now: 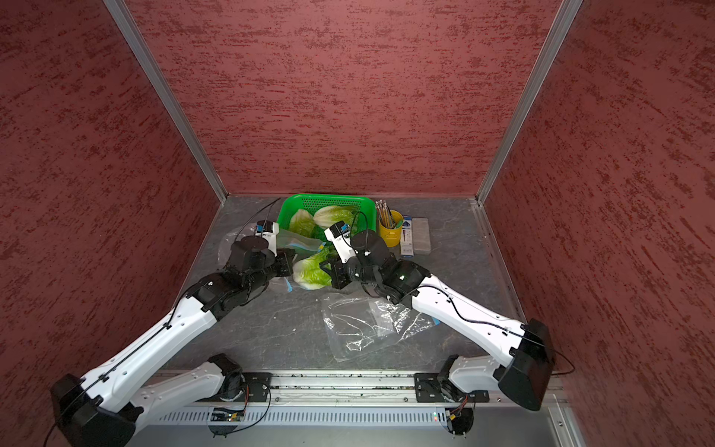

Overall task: Put the chinese cabbages into a zipper bag and zip it
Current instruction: Place the Chinese cabbage in the zipper food storage bag.

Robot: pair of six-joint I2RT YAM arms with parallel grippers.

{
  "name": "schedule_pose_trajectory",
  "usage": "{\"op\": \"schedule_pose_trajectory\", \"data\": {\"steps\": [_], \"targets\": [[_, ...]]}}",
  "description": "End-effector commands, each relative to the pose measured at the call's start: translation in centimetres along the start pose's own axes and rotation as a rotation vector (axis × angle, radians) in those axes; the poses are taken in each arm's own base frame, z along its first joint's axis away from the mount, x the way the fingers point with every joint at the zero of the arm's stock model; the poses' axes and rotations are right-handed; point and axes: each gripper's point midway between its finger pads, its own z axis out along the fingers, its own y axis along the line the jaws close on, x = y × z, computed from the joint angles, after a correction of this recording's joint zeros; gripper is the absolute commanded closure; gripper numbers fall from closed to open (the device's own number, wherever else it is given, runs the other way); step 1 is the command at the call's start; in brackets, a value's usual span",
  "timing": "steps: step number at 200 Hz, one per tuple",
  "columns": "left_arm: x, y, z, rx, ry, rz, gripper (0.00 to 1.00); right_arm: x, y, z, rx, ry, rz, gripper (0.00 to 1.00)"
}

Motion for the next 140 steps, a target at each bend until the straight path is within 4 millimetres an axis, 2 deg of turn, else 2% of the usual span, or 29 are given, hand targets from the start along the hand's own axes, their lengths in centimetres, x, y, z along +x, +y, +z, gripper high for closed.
{"op": "schedule_pose_trajectory", "data": {"steps": [1, 15, 31, 73, 85, 101, 140], "targets": [[-1.1, -1.4, -0.4, 0.059, -0.032, 0.015, 1.0, -2.7, 3.6, -1.4, -0.153, -0.105, -0.062, 1.0], [-1.1, -1.4, -0.3, 0.058, -0.033, 0.009, 1.0, -3.6, 4.5, -2.1, -0.183, -0.142, -0.067, 1.0], [-1.1, -1.5, -0.4, 0.065, -0.036, 0.005, 1.0, -3.8, 4.0, -2.0, -0.164, -0.16, -0.057, 1.0], [-1.3, -1.7, -0.8, 0.082, -0.041, 0.0, 1.0, -0.1, 0.4, 0.8, -0.04, -0.047, -0.036, 1.0], [-1.4, -2.1, -0.9, 0.097, -0.04, -0.012, 1.0, 0.3, -0.6, 1.2, 0.01, -0.031, -0.037, 1.0], [-1.5, -2.5, -1.1, 0.124, -0.038, -0.034, 1.0, -0.4, -0.6, 1.1, 0.02, -0.051, -0.036, 1.0], [-1.1, -2.7, -1.3, 0.139, -0.021, -0.14, 1.0, -4.1, 0.9, 0.0, -0.029, -0.193, 0.035, 1.0]]}}
